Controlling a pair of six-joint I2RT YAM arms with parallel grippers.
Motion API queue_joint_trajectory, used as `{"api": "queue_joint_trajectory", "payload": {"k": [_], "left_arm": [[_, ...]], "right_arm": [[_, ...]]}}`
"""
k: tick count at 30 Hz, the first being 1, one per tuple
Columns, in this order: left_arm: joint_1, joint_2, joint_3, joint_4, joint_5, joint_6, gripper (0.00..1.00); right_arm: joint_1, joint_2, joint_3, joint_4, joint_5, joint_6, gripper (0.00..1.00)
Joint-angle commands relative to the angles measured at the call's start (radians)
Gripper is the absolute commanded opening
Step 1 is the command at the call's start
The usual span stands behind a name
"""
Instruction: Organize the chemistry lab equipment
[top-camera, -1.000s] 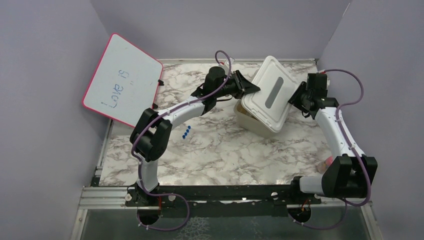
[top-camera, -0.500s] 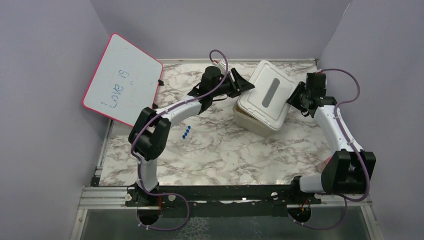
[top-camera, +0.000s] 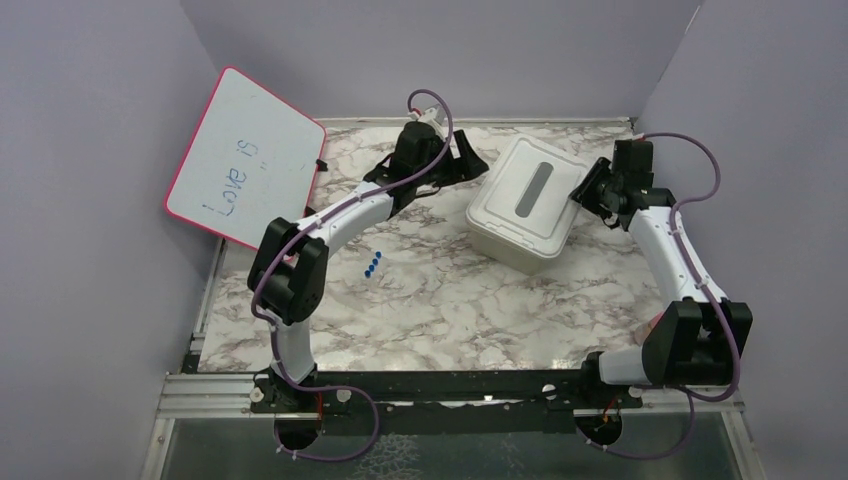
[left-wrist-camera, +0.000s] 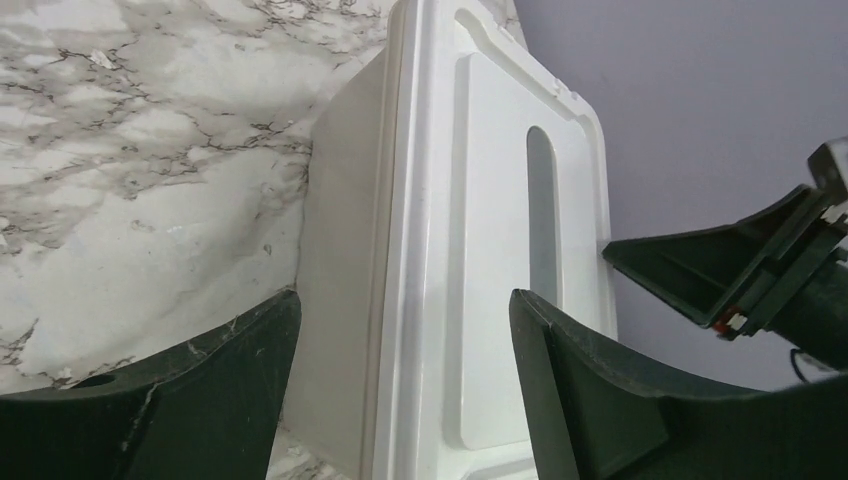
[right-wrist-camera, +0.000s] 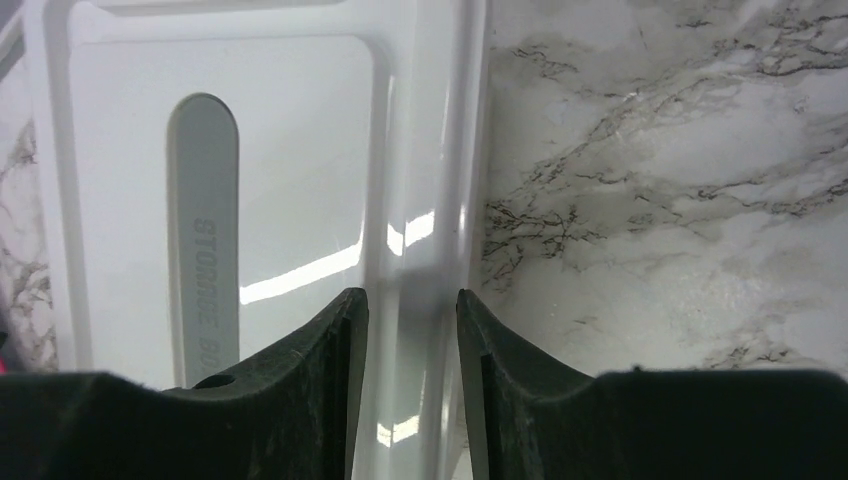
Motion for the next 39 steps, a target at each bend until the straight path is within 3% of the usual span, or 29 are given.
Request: {"api": "queue_joint_trajectory", "payload": {"k": [1, 6, 14, 24, 33, 36, 39], "left_arm": [[-0.001, -0.004, 0.032, -0.054, 0.034, 0.098, 0.79], [-0.001, 0.026, 0.024, -0.061, 0.076, 0.094, 0.74], [-0.001, 0.075, 0.032, -0.129, 0.076, 0.135, 0.53], [-0.003, 0.157, 0.084, -0.258, 0.016, 0.187, 0.42], [-0.001, 0.097, 0.201, -0.34, -0.052, 0.277, 0.44], [0.015, 0.034, 0.286, -0.468, -0.153, 0.326, 0.52], [0.039, -0.088, 0.283, -0.532, -0.268, 0.388, 0.61]], "right_arm": [[-0.003, 0.025, 0.057, -0.013, -0.061, -0.006, 0.41], [-0.003, 0.049, 0.059, -0.007, -0.096, -0.013, 0.39], [-0.003, 0.067, 0.056, 0.011, -0.088, -0.061, 0.39], [-0.003, 0.082, 0.095, -0.029, -0.015, -0.104, 0.42], [-0.003, 0.037, 0.211, -0.097, 0.044, -0.141, 0.46], [-0.003, -0.02, 0.239, -0.163, 0.059, -0.123, 0.49], [-0.002, -0.141, 0.159, -0.159, 0.044, -0.116, 0.53]]}}
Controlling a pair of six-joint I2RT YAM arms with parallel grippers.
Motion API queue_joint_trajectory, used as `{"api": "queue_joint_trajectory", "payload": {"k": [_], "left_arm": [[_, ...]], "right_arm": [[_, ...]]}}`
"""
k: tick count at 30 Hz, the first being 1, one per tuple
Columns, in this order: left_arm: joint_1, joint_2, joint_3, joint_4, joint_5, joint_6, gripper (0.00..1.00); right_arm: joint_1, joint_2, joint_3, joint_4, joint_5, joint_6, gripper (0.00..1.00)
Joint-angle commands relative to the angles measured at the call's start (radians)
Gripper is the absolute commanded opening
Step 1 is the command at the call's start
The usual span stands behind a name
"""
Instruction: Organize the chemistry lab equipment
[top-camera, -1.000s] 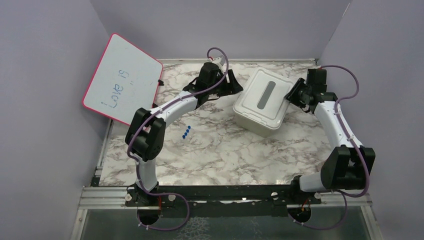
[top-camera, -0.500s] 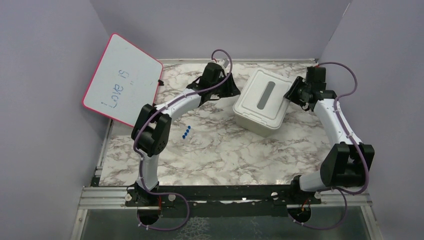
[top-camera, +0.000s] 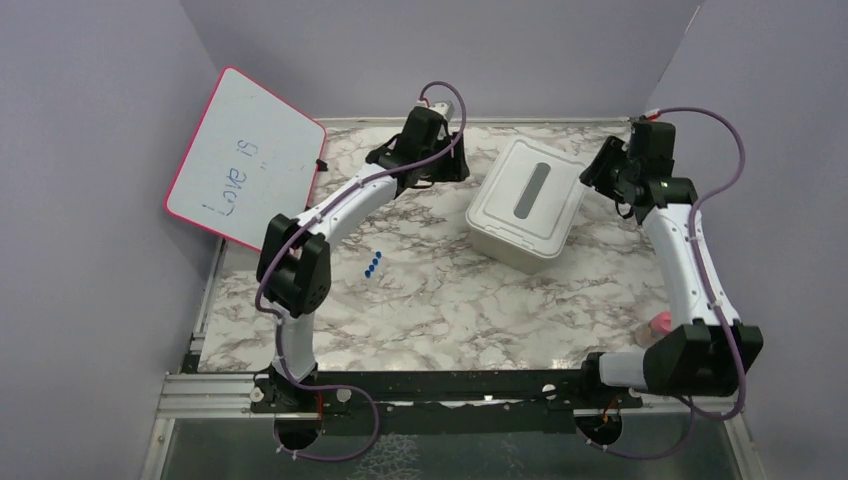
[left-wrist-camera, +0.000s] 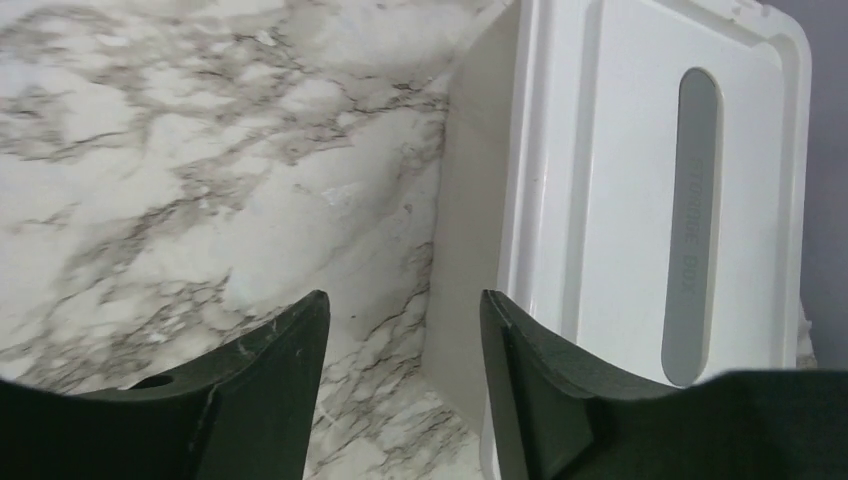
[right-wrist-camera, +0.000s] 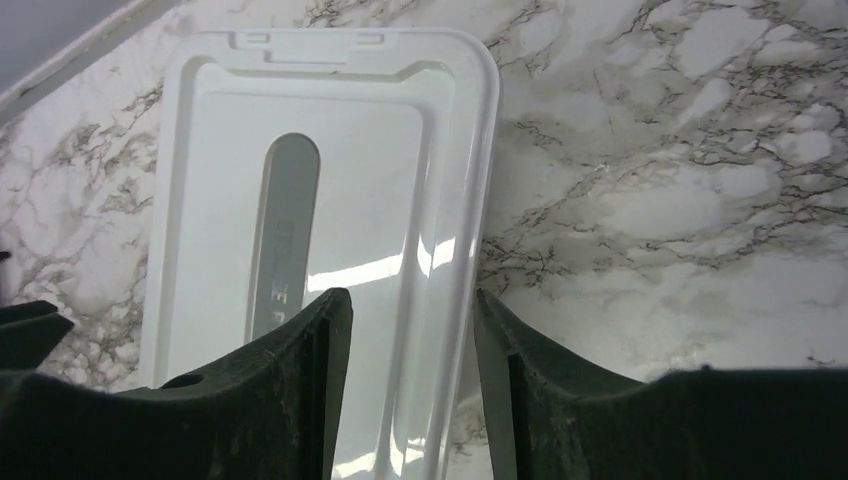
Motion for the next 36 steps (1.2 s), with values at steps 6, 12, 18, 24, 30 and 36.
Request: {"api": "queue_joint_trajectory", "payload": {"k": [6, 12, 18, 24, 30, 36], "left_arm": [[0.072, -0.521, -0.167, -0.178, -0.312, 0.229, 0.81], [0.078, -0.855, -0.357, -0.248, -0.457, 0.317, 0.98], [0.078, -1.099, -0.394, -0.397, -0.574, 0.309, 0.99], [0.078, -1.307, -0.412, -0.544, -0.748, 0.27, 0.99], [0.078, -1.413, -0.405, -0.646, -0.79, 0.251, 0.99], [0.078, -1.418, -0.401, -0.665, -0.783, 0.237, 0.99]], "right_arm": [[0.001, -0.385, -0.118, -0.128, 0.018, -0.012, 0.81], [0.0, -0.546, -0.108, -0.205, 0.059, -0.004, 1.0], [0.001, -0.694, -0.103, -0.232, 0.1, -0.018, 1.0], [0.0, -0.782, -0.063, -0.314, 0.095, -0.019, 1.0], [0.001, -0.824, -0.033, -0.351, 0.078, -0.029, 1.0], [0.0, -0.823, -0.026, -0.354, 0.073, -0.033, 1.0]]}}
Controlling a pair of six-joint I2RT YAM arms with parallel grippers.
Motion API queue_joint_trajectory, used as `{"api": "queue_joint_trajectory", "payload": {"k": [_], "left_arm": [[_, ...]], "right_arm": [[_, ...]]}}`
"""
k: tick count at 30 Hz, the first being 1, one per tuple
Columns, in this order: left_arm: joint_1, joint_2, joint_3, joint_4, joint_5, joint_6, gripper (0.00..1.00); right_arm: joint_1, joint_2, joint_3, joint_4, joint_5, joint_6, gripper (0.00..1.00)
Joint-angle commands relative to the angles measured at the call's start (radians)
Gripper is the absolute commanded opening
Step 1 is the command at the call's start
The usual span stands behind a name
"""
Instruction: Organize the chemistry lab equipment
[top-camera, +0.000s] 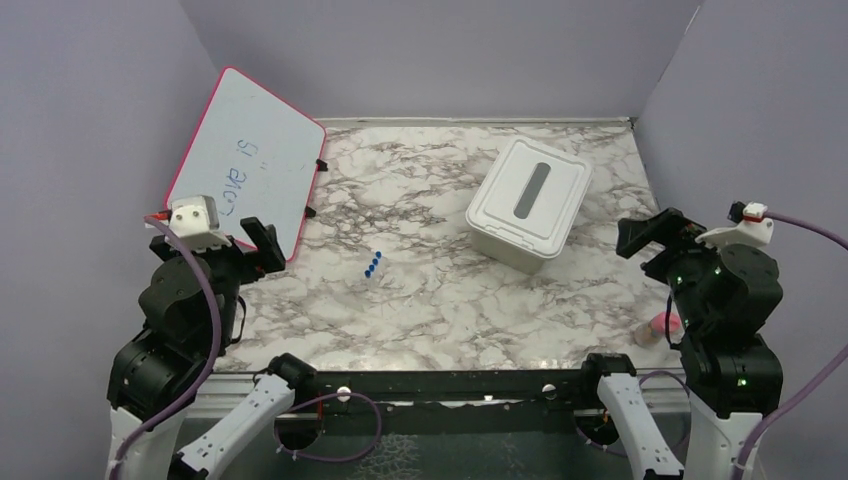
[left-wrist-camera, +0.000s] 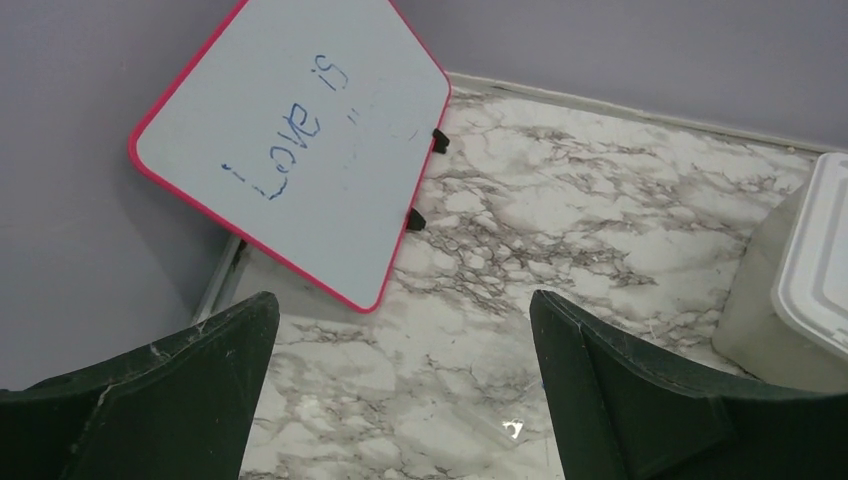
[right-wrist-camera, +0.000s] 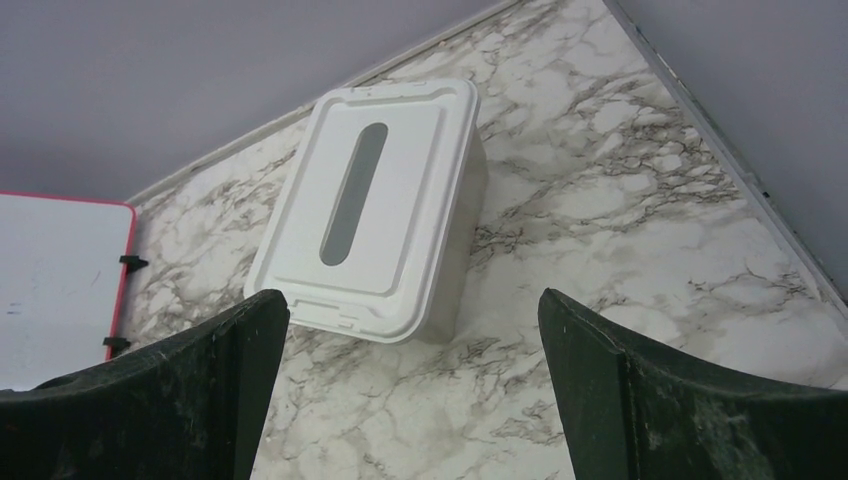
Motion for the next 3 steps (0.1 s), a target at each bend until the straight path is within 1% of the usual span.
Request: {"api": "queue_joint_trajectory", "payload": {"k": [1, 3], "left_arm": [[-0.002, 0.009, 0.0, -0.048, -0.026, -0.017, 0.99], [-0.002, 0.011, -0.003, -0.047, -0.02, -0.019, 0.99]], "right_arm": [[0.001, -0.008, 0.011, -0.032, 0.001, -0.021, 1.0], [0.001, -0.003, 0.003, -0.038, 0.002, -0.015, 1.0]]}}
